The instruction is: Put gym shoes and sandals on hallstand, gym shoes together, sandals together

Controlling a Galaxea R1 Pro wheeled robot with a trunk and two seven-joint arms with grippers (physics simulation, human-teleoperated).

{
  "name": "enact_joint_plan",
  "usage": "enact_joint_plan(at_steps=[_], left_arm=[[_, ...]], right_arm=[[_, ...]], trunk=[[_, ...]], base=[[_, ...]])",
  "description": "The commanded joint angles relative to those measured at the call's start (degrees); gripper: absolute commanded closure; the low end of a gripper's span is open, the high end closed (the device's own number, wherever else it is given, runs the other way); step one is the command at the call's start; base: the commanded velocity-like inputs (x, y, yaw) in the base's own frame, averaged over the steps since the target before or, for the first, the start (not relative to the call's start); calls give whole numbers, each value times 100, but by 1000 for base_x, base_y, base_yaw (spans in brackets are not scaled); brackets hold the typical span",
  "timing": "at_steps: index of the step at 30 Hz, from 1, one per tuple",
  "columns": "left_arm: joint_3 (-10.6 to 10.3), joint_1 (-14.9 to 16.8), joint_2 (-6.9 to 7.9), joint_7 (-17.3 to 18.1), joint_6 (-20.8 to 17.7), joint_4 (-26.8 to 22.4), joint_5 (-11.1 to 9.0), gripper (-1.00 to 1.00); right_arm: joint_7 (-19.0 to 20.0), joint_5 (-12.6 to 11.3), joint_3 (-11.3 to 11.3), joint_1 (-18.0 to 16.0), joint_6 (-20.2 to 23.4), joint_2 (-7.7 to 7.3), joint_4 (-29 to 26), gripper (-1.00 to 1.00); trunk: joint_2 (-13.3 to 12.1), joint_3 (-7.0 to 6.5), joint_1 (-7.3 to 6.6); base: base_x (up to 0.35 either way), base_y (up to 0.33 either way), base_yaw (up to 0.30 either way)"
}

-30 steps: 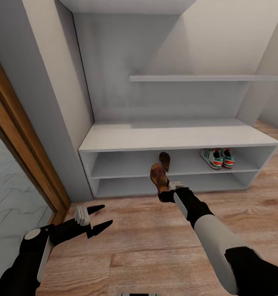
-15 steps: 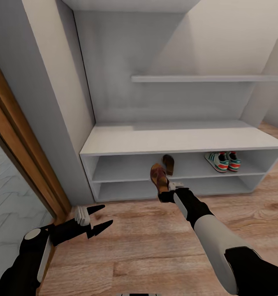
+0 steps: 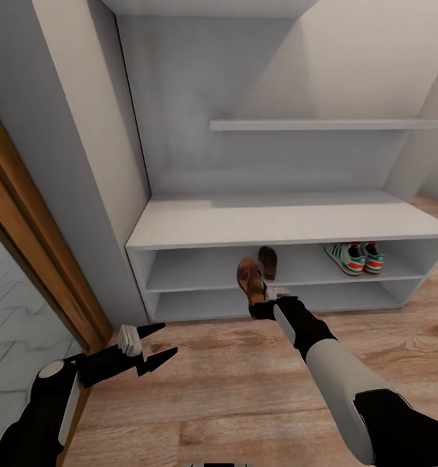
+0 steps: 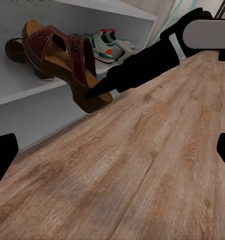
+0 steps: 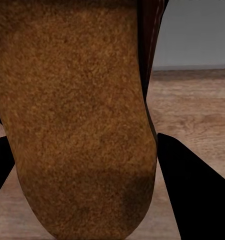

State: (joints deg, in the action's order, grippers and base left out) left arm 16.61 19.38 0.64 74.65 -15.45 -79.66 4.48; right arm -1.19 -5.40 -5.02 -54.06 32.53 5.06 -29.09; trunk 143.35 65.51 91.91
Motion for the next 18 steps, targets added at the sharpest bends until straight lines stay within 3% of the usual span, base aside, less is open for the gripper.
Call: enact_joint_plan(at_steps=[1, 11, 18], left_arm=[[9, 4, -2, 34, -61, -6, 26, -100], [4, 4, -10, 40, -56, -6, 27, -100], [-215, 4, -9, 25, -57, -6, 27, -100]], right_arm=[[-21, -56, -26, -1, 25, -5, -8, 100], [-19, -57, -25, 1, 17, -5, -8, 100], [-18, -57, -25, 3, 9, -5, 0, 100]], trunk=[[2, 5, 1], [2, 5, 1], [2, 5, 1]], base=[[242, 69, 0], [72, 18, 0], [5, 1, 0]])
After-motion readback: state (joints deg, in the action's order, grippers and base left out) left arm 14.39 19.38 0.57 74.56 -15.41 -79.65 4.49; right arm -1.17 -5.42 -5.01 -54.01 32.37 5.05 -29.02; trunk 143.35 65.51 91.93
